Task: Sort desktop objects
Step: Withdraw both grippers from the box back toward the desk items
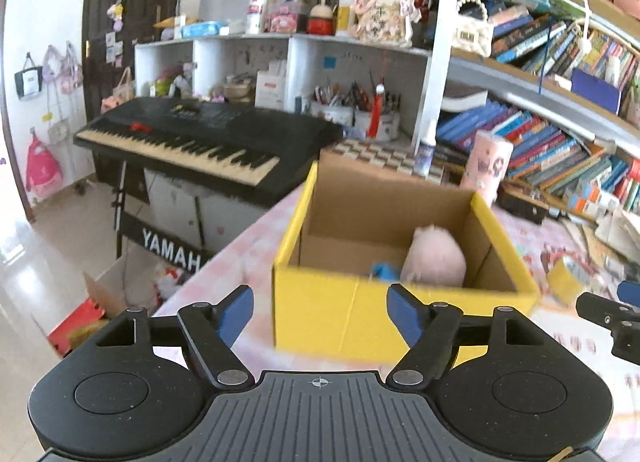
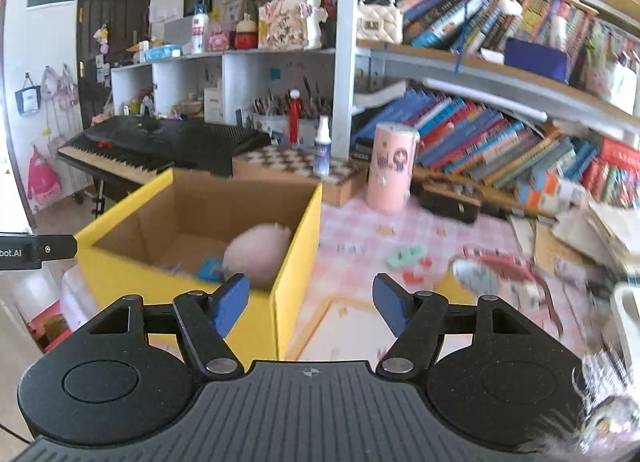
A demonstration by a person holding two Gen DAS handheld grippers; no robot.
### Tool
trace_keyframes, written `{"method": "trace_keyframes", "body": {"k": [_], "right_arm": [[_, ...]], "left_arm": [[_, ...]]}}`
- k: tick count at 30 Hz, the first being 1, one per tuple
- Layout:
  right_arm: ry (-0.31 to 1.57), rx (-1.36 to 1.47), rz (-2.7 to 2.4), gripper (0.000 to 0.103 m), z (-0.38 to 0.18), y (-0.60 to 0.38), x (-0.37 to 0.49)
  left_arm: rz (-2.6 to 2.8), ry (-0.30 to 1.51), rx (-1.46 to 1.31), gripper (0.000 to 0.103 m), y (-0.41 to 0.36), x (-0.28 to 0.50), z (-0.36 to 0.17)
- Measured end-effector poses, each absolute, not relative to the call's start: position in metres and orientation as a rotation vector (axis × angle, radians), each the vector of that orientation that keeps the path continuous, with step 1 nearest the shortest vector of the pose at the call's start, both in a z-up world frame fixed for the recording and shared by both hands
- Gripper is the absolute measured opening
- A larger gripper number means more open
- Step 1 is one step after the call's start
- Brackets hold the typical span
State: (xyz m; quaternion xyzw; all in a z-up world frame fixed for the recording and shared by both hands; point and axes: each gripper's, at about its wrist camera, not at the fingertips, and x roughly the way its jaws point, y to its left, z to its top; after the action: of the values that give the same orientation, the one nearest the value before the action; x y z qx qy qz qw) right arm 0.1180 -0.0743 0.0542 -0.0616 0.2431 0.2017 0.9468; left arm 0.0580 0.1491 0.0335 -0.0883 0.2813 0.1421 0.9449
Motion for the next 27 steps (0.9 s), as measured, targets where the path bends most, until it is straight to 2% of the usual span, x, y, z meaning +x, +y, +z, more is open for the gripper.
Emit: {"method": "trace_keyframes", "body": {"k": [16,27], "right_arm": [[0.602,-0.154,0.352,0.066,0.01,-0.088,0.012],[0.655,-0.118,0.204,0.067,-0.001,-0.122,-0.011]], "left_arm": [[0.22,0.659,-0.104,0.08,0.096,-0.017,0.001],[0.086,0.665,-0.035,0.081,0.059,-0.02,-0.003]]}}
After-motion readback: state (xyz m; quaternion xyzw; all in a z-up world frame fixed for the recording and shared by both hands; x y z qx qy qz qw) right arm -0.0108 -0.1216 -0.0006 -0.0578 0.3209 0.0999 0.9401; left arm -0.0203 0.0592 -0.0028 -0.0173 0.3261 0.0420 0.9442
